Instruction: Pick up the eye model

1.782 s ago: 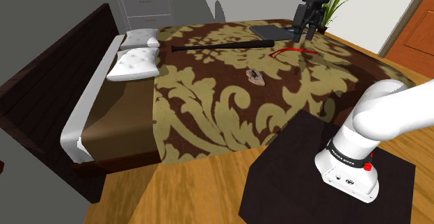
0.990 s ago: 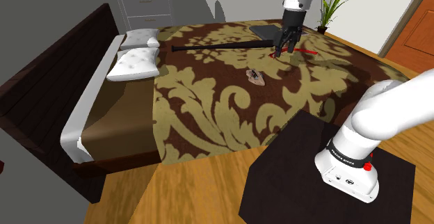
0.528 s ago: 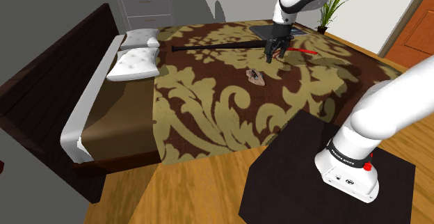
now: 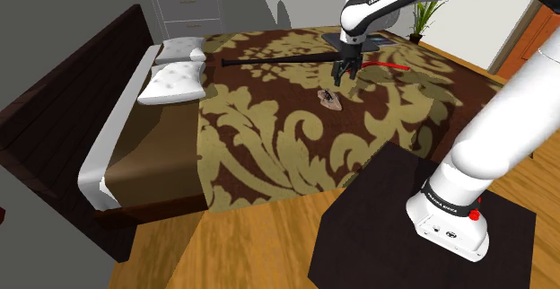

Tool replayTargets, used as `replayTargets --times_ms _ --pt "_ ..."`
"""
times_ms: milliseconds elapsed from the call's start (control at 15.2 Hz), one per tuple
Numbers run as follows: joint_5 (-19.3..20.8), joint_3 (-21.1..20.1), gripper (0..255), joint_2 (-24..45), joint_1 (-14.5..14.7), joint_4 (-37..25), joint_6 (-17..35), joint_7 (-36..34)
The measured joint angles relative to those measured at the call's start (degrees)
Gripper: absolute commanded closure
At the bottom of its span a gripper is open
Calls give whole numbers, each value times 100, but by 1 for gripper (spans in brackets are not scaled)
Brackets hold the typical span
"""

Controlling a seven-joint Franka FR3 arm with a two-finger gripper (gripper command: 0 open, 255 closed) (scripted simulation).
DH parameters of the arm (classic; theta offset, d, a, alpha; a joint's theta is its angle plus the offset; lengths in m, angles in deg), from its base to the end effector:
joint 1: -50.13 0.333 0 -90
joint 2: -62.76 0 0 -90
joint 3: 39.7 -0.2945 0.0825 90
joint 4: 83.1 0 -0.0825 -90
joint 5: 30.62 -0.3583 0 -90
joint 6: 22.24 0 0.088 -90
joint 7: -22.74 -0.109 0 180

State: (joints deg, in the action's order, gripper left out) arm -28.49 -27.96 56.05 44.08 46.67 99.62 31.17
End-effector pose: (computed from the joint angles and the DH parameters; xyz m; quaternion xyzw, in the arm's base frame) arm 0.4550 -0.1487 0.3968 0.9974 -0.0708 -0.0121 0.0011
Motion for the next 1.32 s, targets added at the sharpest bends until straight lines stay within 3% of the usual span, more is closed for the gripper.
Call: replayTargets --times_ms 462,924,1320 --pt "-48 176 0 1370 -172 -692 771 281" --pt "-219 238 0 2862 -438 -1935 1121 545" --pt "-289 196 0 3282 -481 -2045 1437 554"
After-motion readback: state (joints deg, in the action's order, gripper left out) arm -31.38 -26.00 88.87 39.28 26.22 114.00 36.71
